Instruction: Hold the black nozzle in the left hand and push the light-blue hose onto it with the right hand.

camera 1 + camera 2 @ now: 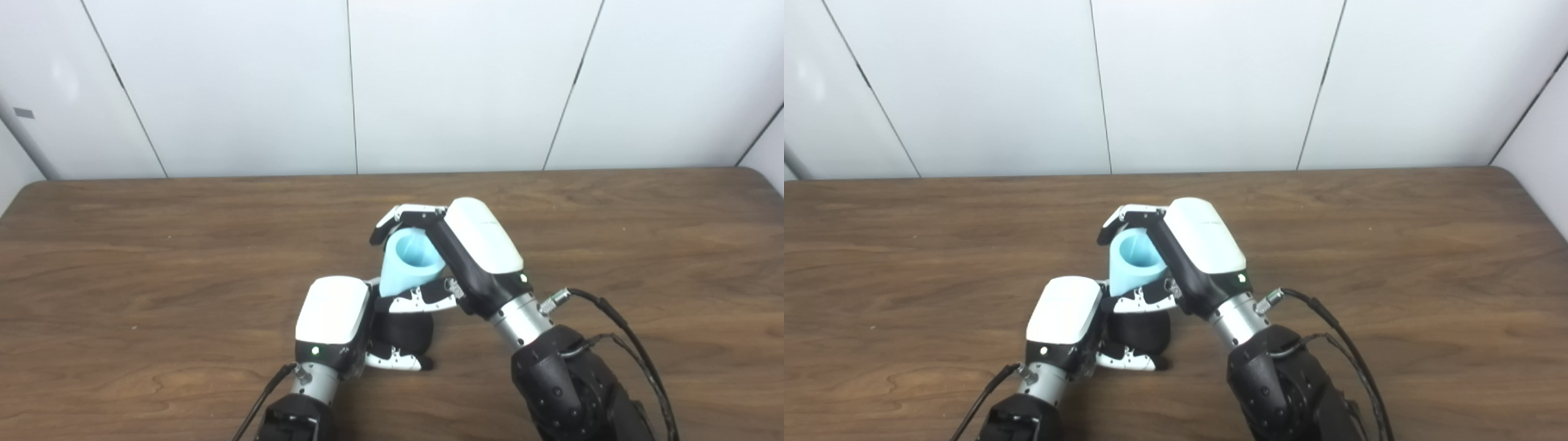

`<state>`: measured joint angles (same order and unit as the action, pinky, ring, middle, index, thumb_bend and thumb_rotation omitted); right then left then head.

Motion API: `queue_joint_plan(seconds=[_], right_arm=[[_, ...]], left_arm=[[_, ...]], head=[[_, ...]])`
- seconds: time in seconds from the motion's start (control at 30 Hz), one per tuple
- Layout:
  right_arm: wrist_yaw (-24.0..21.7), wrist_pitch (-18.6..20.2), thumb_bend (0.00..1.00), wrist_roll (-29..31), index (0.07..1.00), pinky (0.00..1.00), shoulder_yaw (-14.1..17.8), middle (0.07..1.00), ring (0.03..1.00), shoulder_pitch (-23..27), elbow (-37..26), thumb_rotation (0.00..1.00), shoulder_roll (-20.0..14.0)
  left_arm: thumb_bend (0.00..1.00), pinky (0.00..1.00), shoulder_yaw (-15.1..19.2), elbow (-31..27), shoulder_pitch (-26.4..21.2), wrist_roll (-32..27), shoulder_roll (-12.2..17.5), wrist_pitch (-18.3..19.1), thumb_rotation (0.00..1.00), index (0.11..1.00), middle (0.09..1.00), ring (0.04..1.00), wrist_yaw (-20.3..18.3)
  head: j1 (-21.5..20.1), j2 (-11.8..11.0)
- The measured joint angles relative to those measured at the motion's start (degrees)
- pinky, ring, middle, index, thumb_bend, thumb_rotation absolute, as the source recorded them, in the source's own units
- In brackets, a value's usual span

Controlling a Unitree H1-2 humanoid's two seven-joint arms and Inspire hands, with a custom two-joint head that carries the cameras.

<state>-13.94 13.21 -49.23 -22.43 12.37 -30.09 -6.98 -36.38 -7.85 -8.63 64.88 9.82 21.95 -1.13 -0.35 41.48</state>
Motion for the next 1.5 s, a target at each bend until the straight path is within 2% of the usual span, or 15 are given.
queue_joint_plan(seconds=[0.1,0.37,0.47,0.53,0.57,0.6,0.63,0.67,0.73,0.83,0.9,1.03,1.27,1.5], right_arm=[[0.0,-0.59,0.48,-1.12,0.547,0.26,-0.6,0.538,0.406,0.2,0.01,0.0,-0.75],[-0.01,-1.7,0.48,-3.03,0.572,0.26,-2.06,0.507,0.389,0.96,0.05,0.0,-2.33],[-0.08,-1.69,0.49,-3.04,0.557,0.29,-2.07,0.524,0.412,0.96,0.05,0.0,-2.33],[-0.18,-1.68,0.5,-2.98,0.515,0.31,-2.05,0.529,0.45,0.96,0.05,0.0,-2.31],[-0.41,-1.67,0.51,-2.87,0.505,0.43,-2.05,0.595,0.541,0.96,0.05,0.06,-2.31],[-0.58,-1.66,0.66,-2.81,0.596,0.51,-2.03,0.648,0.605,0.96,0.04,0.07,-2.31],[-1.06,-1.65,0.77,-2.63,0.672,0.57,-2.0,0.703,0.666,0.96,0.04,0.13,-2.33],[-1.62,-1.65,0.82,-2.48,0.715,0.62,-2.01,0.737,0.709,0.95,0.04,0.19,-2.35],[-3.23,-1.65,0.87,-1.91,0.79,0.72,-2.12,0.797,0.793,0.93,0.05,0.31,-2.47],[-4.91,-1.52,0.9,-1.68,0.861,0.8,-1.98,0.866,0.884,1.15,0.02,0.43,-2.47],[-5.85,-1.33,0.91,-1.58,0.894,0.85,-1.77,0.905,0.933,1.15,-0.01,0.48,-2.44],[-6.98,-0.53,0.9,-1.48,0.923,0.89,-1.11,0.942,0.978,1.16,-0.31,0.54,-2.28],[-7.12,-0.4,0.85,-0.76,0.944,0.9,-0.05,0.946,0.979,1.14,-0.41,0.6,-2.04],[-7.25,-0.41,0.8,0.95,0.967,0.91,1.75,0.951,0.994,1.0,-0.46,0.64,-2.27]], left_arm=[[0.5,0.51,-0.01,-0.02,0.0,0.04,0.01,0.04,0.0,0.477,0.518,0.425,-0.06],[0.5,0.48,0.0,-0.32,-0.04,0.23,0.01,0.12,0.0,0.491,0.494,0.397,-1.05],[0.5,0.49,-0.01,-0.34,-0.03,0.31,0.01,0.14,0.0,0.487,0.501,0.414,-1.1],[0.5,0.51,-0.01,-0.34,-0.04,0.33,0.0,0.16,0.0,0.485,0.506,0.423,-1.13],[0.5,0.51,0.0,-0.35,-0.04,0.33,0.0,0.18,0.0,0.485,0.506,0.424,-1.16],[0.51,0.52,0.0,-0.36,-0.05,0.33,0.0,0.18,0.0,0.487,0.508,0.525,-1.19],[0.51,0.52,0.0,-0.36,-0.08,0.34,-0.01,0.22,0.0,0.49,0.505,0.581,-1.25],[0.52,0.52,0.0,-0.36,-0.1,0.36,-0.02,0.23,0.0,0.491,0.502,0.601,-1.29],[0.52,0.52,-0.01,-0.36,-0.16,0.49,-0.03,0.28,0.0,0.492,0.502,0.617,-1.43],[0.52,0.53,-0.01,-0.36,-0.2,0.49,-0.03,0.31,0.0,0.493,0.499,0.615,-1.56],[0.52,0.53,-0.01,-0.36,-0.21,0.49,-0.03,0.31,0.0,0.492,0.502,0.62,-1.58],[0.52,0.52,-0.01,-0.36,-0.24,0.49,-0.03,0.36,0.0,0.493,0.5,0.622,-1.69],[0.52,0.48,-0.05,-0.36,-0.28,0.52,-0.06,0.46,0.0,0.502,0.481,0.589,-1.71],[0.52,0.5,-0.05,-0.37,-0.28,0.52,-0.11,0.61,0.0,0.497,0.49,0.599,-1.71]], head=[[0.0,0.0],[0.0,0.09],[0.0,0.09],[0.0,0.09],[0.0,0.18],[-0.09,0.09],[-0.09,0.09],[0.0,0.09],[-0.09,0.09],[0.0,0.09],[0.0,0.18],[0.09,0.26],[0.18,0.35],[0.35,0.26]])
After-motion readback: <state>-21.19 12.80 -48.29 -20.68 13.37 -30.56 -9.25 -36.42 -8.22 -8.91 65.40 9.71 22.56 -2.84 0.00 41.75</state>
